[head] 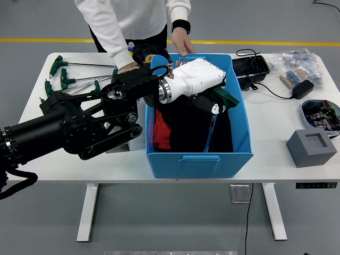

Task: Lift tool from toolbox,place it in box,lift tool from toolbox,place it in box

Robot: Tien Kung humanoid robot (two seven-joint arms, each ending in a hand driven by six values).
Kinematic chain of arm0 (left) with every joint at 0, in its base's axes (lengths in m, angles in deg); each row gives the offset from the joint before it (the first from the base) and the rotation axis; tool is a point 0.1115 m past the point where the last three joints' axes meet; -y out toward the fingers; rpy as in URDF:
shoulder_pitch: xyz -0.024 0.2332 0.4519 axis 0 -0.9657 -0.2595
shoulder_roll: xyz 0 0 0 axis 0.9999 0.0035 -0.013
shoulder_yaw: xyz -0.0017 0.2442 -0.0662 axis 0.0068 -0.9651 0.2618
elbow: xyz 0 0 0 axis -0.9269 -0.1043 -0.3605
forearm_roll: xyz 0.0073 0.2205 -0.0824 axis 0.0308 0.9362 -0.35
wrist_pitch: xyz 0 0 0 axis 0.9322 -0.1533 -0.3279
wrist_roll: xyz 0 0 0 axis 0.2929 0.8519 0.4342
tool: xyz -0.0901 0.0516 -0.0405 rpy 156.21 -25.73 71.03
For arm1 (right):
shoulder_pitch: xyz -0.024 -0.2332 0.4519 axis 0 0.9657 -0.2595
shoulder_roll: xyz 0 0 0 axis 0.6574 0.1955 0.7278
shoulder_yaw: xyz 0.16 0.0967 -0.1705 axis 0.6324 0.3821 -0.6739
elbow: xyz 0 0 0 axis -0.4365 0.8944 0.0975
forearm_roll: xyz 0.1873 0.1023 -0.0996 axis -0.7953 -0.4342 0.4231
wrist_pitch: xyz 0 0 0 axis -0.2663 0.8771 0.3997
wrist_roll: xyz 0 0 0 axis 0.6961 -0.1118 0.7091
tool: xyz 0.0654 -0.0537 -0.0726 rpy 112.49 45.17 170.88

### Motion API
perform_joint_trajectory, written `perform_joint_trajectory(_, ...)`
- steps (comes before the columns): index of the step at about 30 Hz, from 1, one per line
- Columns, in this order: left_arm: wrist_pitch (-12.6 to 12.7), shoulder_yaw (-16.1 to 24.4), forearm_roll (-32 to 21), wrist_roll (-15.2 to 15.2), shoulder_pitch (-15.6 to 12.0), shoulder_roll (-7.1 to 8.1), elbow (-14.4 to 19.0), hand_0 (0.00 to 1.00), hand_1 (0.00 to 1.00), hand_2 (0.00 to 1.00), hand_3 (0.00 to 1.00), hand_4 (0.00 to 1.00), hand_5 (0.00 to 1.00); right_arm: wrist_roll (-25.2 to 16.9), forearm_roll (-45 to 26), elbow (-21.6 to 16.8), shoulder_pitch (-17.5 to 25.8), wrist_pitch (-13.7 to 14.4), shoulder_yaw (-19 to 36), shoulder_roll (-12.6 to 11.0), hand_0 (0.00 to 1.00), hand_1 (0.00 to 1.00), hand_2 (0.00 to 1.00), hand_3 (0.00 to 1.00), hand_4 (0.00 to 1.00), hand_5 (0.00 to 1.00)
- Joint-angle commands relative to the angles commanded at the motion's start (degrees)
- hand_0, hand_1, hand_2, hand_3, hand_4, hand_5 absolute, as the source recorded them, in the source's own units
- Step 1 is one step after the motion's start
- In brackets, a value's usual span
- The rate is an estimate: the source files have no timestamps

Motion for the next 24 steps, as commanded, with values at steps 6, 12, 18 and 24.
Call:
perform_joint_trajectory(6, -1.8, -1.3, 0.3, 0.5, 0.5, -0.69, -1.1, 0.302, 0.212, 0.257, 0.416, 0.804, 0.460, 0.0, -0.1, 0.0, -0.1, 0.0, -0.2, -0.1, 0.678, 0.641, 0.706, 0.575, 0.781, 0.728)
perform_joint_trajectory(12, -1.1, -1.7, -0.2, -0.7, 1.0, -1.99, -2.7, 0.405, 0.442, 0.528, 0.616, 0.891, 0.557, 0.0, -0.3, 0.0, -0.4, 0.0, -0.8, -0.2, 0.678, 0.641, 0.706, 0.575, 0.781, 0.728)
perform_joint_trajectory(18, 1.1, -1.4, 0.3, -2.2, 1.5, -3.77, -4.8, 0.528, 0.584, 0.679, 0.674, 0.926, 0.575, 0.0, -0.5, 0.0, -0.9, 0.1, -1.7, -0.4, 0.683, 0.642, 0.706, 0.575, 0.782, 0.729)
perform_joint_trajectory(24, 3.3, 0.1, 2.1, -2.6, 3.1, -5.04, -7.2, 0.626, 0.638, 0.763, 0.720, 0.952, 0.595, 0.0, -1.0, 0.0, -1.2, 0.1, -2.4, -0.6, 0.679, 0.641, 0.706, 0.574, 0.782, 0.729)
